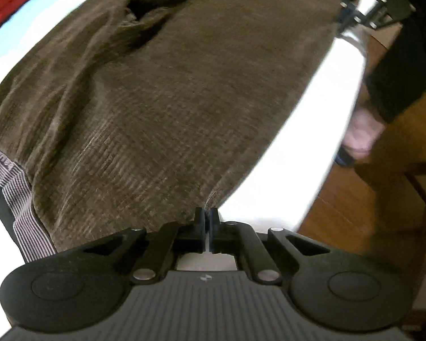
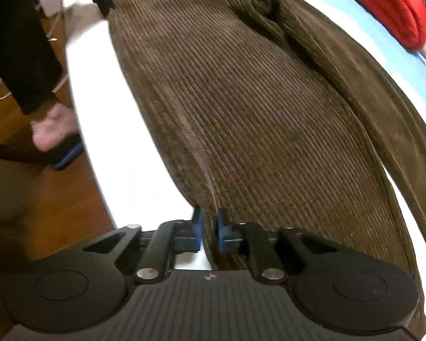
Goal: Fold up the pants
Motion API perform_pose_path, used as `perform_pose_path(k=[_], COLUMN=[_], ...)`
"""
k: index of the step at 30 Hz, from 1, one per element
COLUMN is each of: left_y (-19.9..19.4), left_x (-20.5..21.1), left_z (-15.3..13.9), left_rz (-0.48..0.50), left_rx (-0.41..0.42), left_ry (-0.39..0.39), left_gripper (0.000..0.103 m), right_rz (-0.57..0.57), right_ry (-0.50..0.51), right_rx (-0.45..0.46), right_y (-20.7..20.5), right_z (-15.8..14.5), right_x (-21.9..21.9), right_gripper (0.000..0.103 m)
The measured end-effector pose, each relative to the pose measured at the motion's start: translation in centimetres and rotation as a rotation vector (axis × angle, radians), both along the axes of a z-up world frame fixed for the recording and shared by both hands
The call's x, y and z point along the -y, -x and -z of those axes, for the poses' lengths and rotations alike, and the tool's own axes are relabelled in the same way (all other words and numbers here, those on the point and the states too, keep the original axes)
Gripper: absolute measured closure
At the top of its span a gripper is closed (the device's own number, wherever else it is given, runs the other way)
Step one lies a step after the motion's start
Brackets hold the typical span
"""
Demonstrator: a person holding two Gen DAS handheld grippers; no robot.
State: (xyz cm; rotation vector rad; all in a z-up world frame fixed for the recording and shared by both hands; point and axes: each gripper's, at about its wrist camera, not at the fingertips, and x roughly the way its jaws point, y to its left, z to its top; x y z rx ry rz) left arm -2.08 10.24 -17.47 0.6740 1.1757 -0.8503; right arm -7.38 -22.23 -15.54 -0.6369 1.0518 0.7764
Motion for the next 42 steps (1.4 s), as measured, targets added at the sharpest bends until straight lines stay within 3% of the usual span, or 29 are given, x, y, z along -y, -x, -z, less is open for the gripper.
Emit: perform_pose_path(k=[4,6,9,12,13,15,17,19,22,25,28,35,42], left_y=[0.1,-0.3,-2.4,-4.6,-5.3,-6.2,-7.0,-6.8,-8.1,-9.7,-11.0,-13.6,-16.2], left_x=[-0.6,-1.0,-2.9,-5.0,-5.7,-6.9,-7.9,-8.0,-8.6,-9.2,-8.5,-3.0,0.6], left_z=[0.7,0.3,-2.6,-4.0,-3.8,-2.2,1.2,1.2,-1.5,-4.4,-6.3,-8.3,-8.5], left_rz=[-0.006,-0.025,-0.177,-0.331,-0.377,-0.447,-0.502,-0.461,-0.565,-0.696,-0.794,-0.827,-0.853], left_rx=[-0.102,-0.115,-0.057,0.036,0.055,0.064,-0.013,0.003,0.093,0.204,0.317,0.478,0.515], left_ry=[-0.027,0.001,0.168,0.227,0.202,0.074,-0.128,-0.128,-0.025,0.106,0.159,0.19,0.177], left_gripper=[0.103,0.1,0.081,0.078,0.078,0.078,0.081,0.081,0.073,0.047,0.037,0.032,0.032], right_rz=[-0.003,0.015,0.088,0.192,0.221,0.272,0.287,0.242,0.243,0.373,0.514,0.763,0.855], right_ry=[-0.026,-0.007,-0.068,-0.169,-0.182,-0.164,-0.057,0.092,0.066,-0.054,-0.157,-0.285,-0.309], right_rx=[-0.058,-0.069,-0.075,-0.036,-0.024,-0.017,-0.036,-0.074,-0.016,0.11,0.265,0.477,0.5], right_y=[0.2,0.0,-1.1,-2.3,-2.8,-3.4,-3.6,-3.1,-3.2,-4.7,-6.0,-8.8,-12.2], right_z=[-0.2,-0.4,-2.1,-4.1,-4.4,-4.2,-2.8,-0.8,-2.0,-5.2,-8.3,-12.6,-13.8], right_x=[0.8,1.1,2.1,3.8,4.1,4.8,4.7,4.6,4.9,6.2,7.2,8.8,7.6], right_gripper=[0.091,0.089,0.076,0.064,0.063,0.062,0.062,0.062,0.062,0.06,0.055,0.05,0.05])
